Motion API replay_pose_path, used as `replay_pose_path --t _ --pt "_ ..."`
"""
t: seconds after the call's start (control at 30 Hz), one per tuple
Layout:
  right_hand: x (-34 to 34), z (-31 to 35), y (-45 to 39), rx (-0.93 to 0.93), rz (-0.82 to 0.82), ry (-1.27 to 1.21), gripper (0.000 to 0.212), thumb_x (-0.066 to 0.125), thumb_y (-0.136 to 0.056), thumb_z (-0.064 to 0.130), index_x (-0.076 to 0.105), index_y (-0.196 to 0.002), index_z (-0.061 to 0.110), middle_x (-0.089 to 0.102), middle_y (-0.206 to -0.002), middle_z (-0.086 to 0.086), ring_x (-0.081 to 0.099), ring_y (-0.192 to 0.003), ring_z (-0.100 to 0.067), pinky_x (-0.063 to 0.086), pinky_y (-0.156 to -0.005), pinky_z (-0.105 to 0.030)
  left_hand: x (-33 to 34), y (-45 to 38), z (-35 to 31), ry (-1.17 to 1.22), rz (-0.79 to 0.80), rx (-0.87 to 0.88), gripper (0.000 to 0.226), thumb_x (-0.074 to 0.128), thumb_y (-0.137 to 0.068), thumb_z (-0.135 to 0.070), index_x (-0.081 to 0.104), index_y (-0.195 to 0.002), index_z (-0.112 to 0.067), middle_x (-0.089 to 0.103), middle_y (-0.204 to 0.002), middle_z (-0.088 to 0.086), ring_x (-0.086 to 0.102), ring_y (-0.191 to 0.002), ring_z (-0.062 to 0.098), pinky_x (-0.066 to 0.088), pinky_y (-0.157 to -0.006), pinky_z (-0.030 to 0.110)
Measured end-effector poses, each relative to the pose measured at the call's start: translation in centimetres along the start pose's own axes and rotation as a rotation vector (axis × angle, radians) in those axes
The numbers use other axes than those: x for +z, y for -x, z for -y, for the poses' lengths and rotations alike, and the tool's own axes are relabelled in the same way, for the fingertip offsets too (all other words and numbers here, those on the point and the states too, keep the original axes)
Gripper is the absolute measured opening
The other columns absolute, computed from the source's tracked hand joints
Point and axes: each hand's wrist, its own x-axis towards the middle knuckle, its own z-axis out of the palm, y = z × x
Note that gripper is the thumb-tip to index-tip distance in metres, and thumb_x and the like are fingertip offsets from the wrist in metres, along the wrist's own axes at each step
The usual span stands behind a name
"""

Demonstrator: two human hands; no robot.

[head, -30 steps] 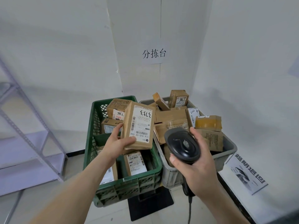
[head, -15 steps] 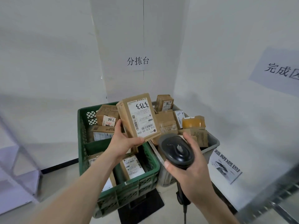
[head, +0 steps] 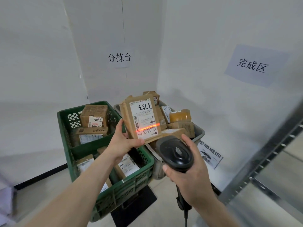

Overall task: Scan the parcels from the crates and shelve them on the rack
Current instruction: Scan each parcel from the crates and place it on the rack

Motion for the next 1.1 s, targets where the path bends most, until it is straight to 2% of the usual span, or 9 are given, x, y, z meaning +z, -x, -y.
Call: replay_pose_path --t 0.17,0.3,0.43,0.6,0.67,0.73,0.83,0.97,1.1 --pt "-0.7 0.0 0.8 0.037 -0.062 -0.007 0.101 0.090 -0.064 0.021 0.038 -0.147 0.044 0.060 -0.124 0.033 0.062 -0.118 -0.001 0.057 -0.097 -0.051 1.4 -0.4 0.2 0.040 0.060 -0.010 0.124 0.082 -0.070 0.013 0.009 -0.160 -0.032 0.077 -0.083 -0.006 0.074 -0.083 0.008 0.057 -0.086 0.041" --pt "-2.1 -0.2 1.3 0.015 -0.080 0.046 0.102 0.092 -0.070 0.009 0.037 -0.150 0.041 0.060 -0.123 0.036 0.057 -0.118 0.011 0.048 -0.105 -0.018 2.5 -1.4 0.7 0.036 0.094 -0.030 0.131 0.088 -0.065 0.008 0.010 -0.160 -0.037 0.078 -0.097 -0.003 0.073 -0.101 0.018 0.049 -0.104 0.057" --pt "-4.5 -0.7 1.9 0.002 -0.175 0.084 0.099 0.091 -0.070 0.005 0.039 -0.150 0.033 0.056 -0.119 0.045 0.055 -0.117 0.016 0.038 -0.093 0.002 5.3 -1.6 0.9 0.059 0.141 -0.029 0.126 0.084 -0.067 0.012 0.012 -0.161 -0.033 0.076 -0.105 0.003 0.072 -0.104 0.022 0.051 -0.103 0.054" --pt "-9.3 -1.3 3.3 0.009 -0.363 0.095 0.093 0.092 -0.071 0.007 0.043 -0.143 0.039 0.057 -0.112 0.048 0.056 -0.109 0.020 0.037 -0.085 0.005 11.1 -1.1 0.8 0.090 0.301 -0.030 0.106 0.075 -0.078 0.013 0.018 -0.159 -0.028 0.079 -0.088 0.000 0.076 -0.087 0.019 0.061 -0.075 0.032" --pt "-11.6 -1.5 4.0 0.026 -0.433 0.083 0.092 0.090 -0.072 0.005 0.044 -0.143 0.039 0.062 -0.111 0.042 0.056 -0.107 0.022 0.036 -0.084 0.006 13.9 -0.6 0.6 0.084 0.375 -0.047 0.101 0.078 -0.076 0.008 0.025 -0.154 -0.028 0.079 -0.091 0.002 0.076 -0.090 0.023 0.062 -0.078 0.036" --pt "-14.1 -1.6 4.8 0.035 -0.497 0.072 0.091 0.089 -0.073 0.005 0.044 -0.145 0.037 0.060 -0.115 0.036 0.054 -0.104 0.025 0.035 -0.083 0.008 16.9 0.1 0.4 0.075 0.480 -0.062 0.111 0.089 -0.063 -0.005 0.028 -0.153 -0.027 0.077 -0.102 0.012 0.074 -0.098 0.032 0.061 -0.084 0.043" --pt "-18.2 -1.8 6.1 0.036 -0.579 0.060 0.091 0.088 -0.074 0.004 0.042 -0.147 0.033 0.054 -0.118 0.035 0.050 -0.100 0.032 0.032 -0.080 0.010 21.8 1.5 -0.1 0.052 0.582 -0.056 0.103 0.085 -0.066 -0.005 0.030 -0.151 -0.026 0.078 -0.101 0.008 0.075 -0.092 0.023 0.062 -0.080 0.039" --pt "-23.7 -1.7 8.4 0.029 -0.680 0.042 0.089 0.087 -0.075 0.004 0.039 -0.143 0.038 0.052 -0.116 0.036 0.047 -0.096 0.036 0.031 -0.076 0.012 28.3 4.3 -1.0 0.010 0.667 -0.035 0.096 0.088 -0.054 -0.028 0.046 -0.139 -0.037 0.074 -0.113 0.012 0.070 -0.101 0.029 0.053 -0.099 0.057" --pt "-29.5 -1.6 11.1 0.015 -0.735 0.024 0.090 0.085 -0.077 0.002 0.039 -0.145 0.038 0.050 -0.117 0.039 0.047 -0.101 0.034 0.034 -0.078 0.009 35.2 7.6 -2.5 -0.022 0.757 0.008 0.094 0.085 -0.055 -0.037 0.048 -0.141 -0.039 0.071 -0.120 0.014 0.069 -0.102 0.030 0.058 -0.083 0.040"
